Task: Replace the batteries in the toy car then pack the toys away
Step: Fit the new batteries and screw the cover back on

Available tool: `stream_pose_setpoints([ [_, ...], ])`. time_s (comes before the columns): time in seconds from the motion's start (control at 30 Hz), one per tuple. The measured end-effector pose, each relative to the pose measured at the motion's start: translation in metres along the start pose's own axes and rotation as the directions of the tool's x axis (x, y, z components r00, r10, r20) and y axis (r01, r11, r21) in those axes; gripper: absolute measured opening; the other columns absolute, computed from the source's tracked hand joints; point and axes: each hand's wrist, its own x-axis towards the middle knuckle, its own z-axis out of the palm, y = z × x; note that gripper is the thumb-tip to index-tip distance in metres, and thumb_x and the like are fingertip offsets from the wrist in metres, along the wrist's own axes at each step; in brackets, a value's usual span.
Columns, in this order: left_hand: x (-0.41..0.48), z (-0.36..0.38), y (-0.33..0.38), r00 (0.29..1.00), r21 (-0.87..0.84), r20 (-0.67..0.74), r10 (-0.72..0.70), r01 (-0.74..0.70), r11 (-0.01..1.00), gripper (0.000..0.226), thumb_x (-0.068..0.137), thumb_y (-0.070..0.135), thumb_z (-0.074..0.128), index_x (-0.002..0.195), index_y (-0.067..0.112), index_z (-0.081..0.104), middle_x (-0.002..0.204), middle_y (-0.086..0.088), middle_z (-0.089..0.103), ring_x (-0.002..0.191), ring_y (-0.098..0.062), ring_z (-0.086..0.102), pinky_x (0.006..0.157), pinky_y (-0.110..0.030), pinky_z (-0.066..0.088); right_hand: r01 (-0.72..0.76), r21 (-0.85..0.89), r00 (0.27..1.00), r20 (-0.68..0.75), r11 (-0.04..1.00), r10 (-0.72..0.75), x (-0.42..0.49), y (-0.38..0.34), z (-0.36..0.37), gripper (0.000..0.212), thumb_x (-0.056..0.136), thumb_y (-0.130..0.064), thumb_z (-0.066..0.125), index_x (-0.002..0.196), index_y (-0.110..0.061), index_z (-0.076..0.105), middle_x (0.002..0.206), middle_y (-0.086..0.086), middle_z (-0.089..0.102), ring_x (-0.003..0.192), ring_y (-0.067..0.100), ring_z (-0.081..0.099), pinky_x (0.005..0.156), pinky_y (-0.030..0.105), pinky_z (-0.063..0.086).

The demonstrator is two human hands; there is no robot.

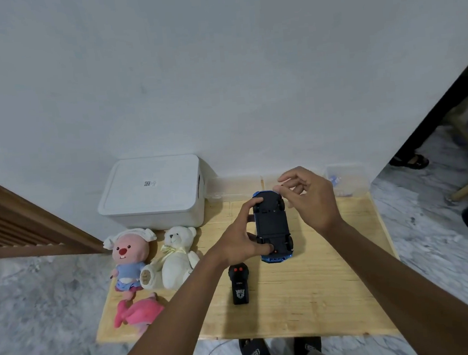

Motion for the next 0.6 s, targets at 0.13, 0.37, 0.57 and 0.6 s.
stream_pose_setpoints([
  [0.13, -0.001, -0.003, 0.000, 1.000, 0.009, 0.007, -0.003, 0.003, 1.000, 0.105, 0.070, 0.016, 0.085, 0.150, 0.052, 0.026, 0.142, 0.003, 0.052, 0.114, -0.020, 0.067, 0.095, -0.047, 0.059, 0.089, -0.038, 0.995, 0.054, 0.995, -0.086, -0.007, 0.000, 0.004, 0.012, 0.091, -0.018, 0.074, 0.100, -0.020, 0.080, 0.096, -0.012, 0.076, 0.084, 0.006, 0.070, 0.073, 0.025, 0.061],
  [0.37, -0.005, -0.005, -0.003, 1.000, 0.008, 0.017, 0.001, -0.001, 1.000, 0.105, 0.069, 0.018, 0.085, 0.150, 0.052, 0.026, 0.142, 0.003, 0.052, 0.115, -0.018, 0.066, 0.095, -0.048, 0.059, 0.006, -0.002, 1.000, 0.021, 1.000, -0.006, -0.005, -0.001, 0.009, 0.010, 0.086, -0.019, 0.079, 0.084, -0.017, 0.069, 0.085, -0.004, 0.074, 0.080, 0.013, 0.070, 0.066, 0.033, 0.063],
  [0.57, -0.003, -0.006, -0.003, 1.000, 0.004, 0.011, 0.002, -0.002, 1.000, 0.103, 0.071, 0.013, 0.084, 0.149, 0.053, 0.028, 0.141, 0.003, 0.053, 0.113, -0.022, 0.067, 0.094, -0.046, 0.060, 0.041, -0.021, 0.998, 0.058, 0.999, -0.040, -0.011, 0.002, 0.010, 0.013, 0.092, -0.019, 0.072, 0.102, -0.020, 0.079, 0.096, -0.011, 0.076, 0.088, 0.012, 0.070, 0.072, 0.036, 0.064],
  [0.6, -0.003, -0.006, -0.003, 1.000, 0.005, 0.011, -0.001, 0.001, 1.000, 0.103, 0.072, 0.013, 0.084, 0.149, 0.053, 0.028, 0.141, 0.003, 0.053, 0.114, -0.022, 0.067, 0.093, -0.046, 0.060, 0.048, -0.038, 0.997, 0.068, 0.998, -0.046, -0.012, 0.002, 0.009, 0.015, 0.093, -0.019, 0.071, 0.105, -0.020, 0.079, 0.098, -0.011, 0.076, 0.090, 0.010, 0.070, 0.074, 0.036, 0.063],
])
